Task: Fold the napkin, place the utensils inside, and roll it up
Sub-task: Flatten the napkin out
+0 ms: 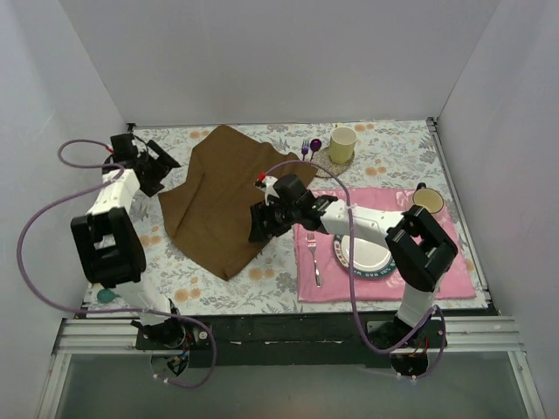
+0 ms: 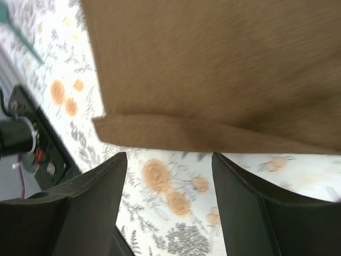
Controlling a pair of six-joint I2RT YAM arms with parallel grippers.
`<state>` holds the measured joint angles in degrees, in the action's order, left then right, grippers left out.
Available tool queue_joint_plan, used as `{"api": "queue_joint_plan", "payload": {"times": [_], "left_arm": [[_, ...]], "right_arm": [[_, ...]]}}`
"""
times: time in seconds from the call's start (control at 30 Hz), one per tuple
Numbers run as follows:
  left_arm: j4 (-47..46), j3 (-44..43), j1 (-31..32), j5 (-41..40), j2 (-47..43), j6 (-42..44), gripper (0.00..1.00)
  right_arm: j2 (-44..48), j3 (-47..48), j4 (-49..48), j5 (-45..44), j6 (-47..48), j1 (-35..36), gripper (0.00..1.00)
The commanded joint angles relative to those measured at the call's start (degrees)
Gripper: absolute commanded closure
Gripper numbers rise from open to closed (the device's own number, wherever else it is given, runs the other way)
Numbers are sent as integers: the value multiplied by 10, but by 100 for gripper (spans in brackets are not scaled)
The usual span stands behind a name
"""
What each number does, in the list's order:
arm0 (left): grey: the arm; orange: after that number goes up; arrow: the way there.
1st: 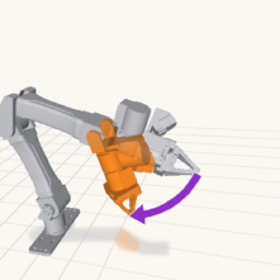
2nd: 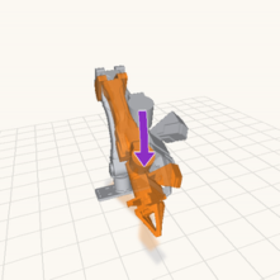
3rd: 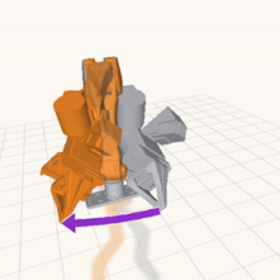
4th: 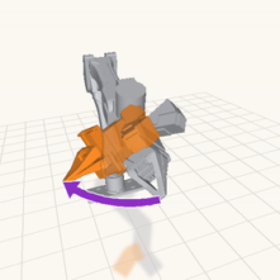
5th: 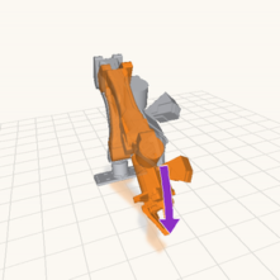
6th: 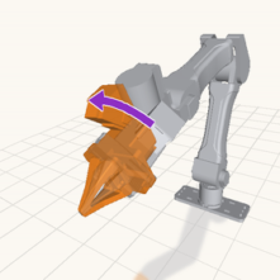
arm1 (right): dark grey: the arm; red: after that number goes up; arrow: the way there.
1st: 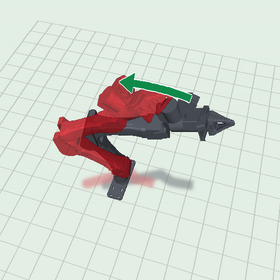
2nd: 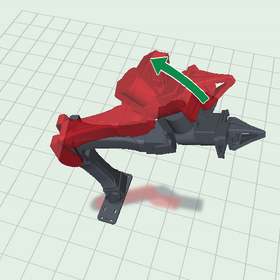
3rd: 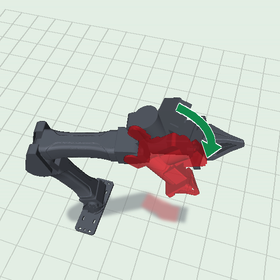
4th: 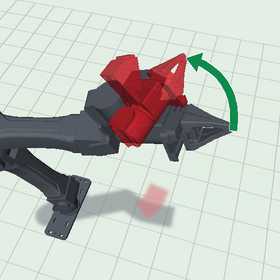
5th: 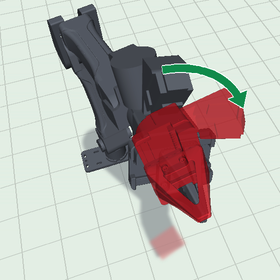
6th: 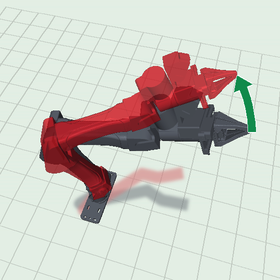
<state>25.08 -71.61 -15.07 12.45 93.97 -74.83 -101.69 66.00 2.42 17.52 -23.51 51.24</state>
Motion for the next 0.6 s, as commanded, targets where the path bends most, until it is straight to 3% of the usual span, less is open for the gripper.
{"api": "queue_joint_plan", "payload": {"times": [0.0, 0.2, 0.37, 0.57], "left_arm": [[44, -51, 22, -16, 96, 67, 12], [96, -142, 23, -83, 224, 110, 18], [40, -90, 19, -116, 203, 70, 23], [42, -76, -25, -86, 236, 10, 48]], "right_arm": [[-56, 92, 49, -17, 4, -36, 27], [-125, 181, 69, -1, -18, -72, 32], [-142, 174, 42, -4, -31, -81, 37], [-163, 162, 22, 0, -57, -99, 46]]}}
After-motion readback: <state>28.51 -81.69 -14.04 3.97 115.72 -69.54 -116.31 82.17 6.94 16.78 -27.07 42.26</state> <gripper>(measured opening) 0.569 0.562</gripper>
